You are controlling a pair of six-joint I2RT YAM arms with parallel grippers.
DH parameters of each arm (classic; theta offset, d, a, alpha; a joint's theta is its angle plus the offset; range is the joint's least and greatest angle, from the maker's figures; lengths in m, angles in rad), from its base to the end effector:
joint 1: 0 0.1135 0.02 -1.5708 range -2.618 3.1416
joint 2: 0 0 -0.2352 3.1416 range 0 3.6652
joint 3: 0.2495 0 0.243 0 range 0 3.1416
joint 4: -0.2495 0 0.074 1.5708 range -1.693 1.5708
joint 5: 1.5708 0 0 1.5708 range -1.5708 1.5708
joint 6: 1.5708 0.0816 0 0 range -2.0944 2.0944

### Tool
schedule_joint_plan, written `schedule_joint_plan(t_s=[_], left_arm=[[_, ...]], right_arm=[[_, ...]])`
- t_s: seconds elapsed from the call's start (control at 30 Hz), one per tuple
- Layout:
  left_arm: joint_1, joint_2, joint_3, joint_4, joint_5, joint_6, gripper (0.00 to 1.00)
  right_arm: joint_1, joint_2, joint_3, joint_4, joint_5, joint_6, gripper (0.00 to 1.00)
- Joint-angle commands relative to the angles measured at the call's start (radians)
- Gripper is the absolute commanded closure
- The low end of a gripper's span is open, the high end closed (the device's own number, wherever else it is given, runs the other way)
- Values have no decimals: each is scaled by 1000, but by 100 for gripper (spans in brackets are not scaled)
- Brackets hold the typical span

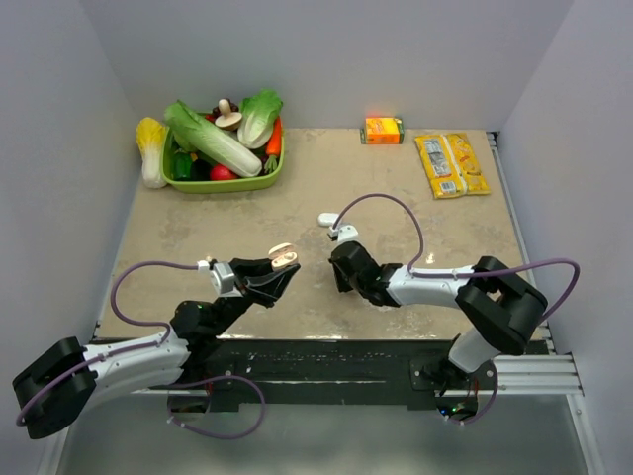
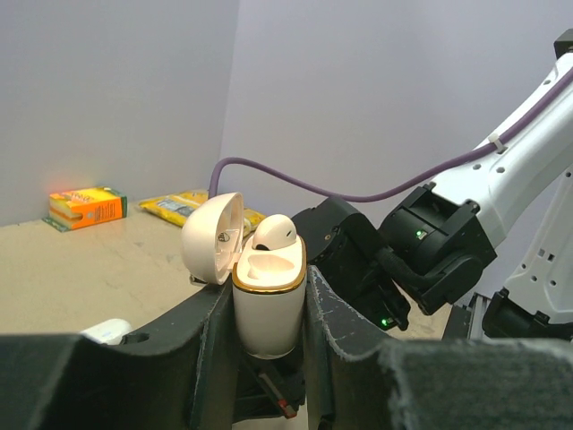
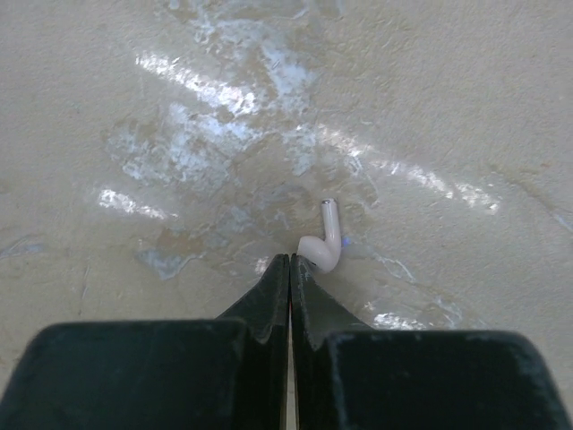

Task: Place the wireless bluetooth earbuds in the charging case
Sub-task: Pick up the earbud from the center of the board.

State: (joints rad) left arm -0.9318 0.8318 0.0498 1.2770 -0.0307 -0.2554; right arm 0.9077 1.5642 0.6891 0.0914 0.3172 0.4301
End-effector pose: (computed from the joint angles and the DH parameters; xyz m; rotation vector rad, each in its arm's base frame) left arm 0.1260 -0.1653 0.2379 0.3487 1.0794 -1.0488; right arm 0.2187 0.2387 0.0994 -0.3991 2.2911 0.3063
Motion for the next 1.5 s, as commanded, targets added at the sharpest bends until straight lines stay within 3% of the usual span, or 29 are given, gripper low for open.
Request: schedule_joint_plan(t_s=[0.0,0.4,0.6,0.9,1.47], left_arm=[[-4,-16,-113,348,-9,-24,100],[-6,7,-120,366,-14,-22,100],[-6,20,-128,383,-18,-24,100],[-6,3,-137,369,-17,-30,100],[-6,7,-143,366,-17,-35,100]], right_arm=[[-39,-12,33,33,0,16,100],[-131,3,18,28,19,10,100],[-148,26,27,57,-3,18,91],[-144,-59,-45,76,-90,47,100],[-158,109,69,16,16,24,100]])
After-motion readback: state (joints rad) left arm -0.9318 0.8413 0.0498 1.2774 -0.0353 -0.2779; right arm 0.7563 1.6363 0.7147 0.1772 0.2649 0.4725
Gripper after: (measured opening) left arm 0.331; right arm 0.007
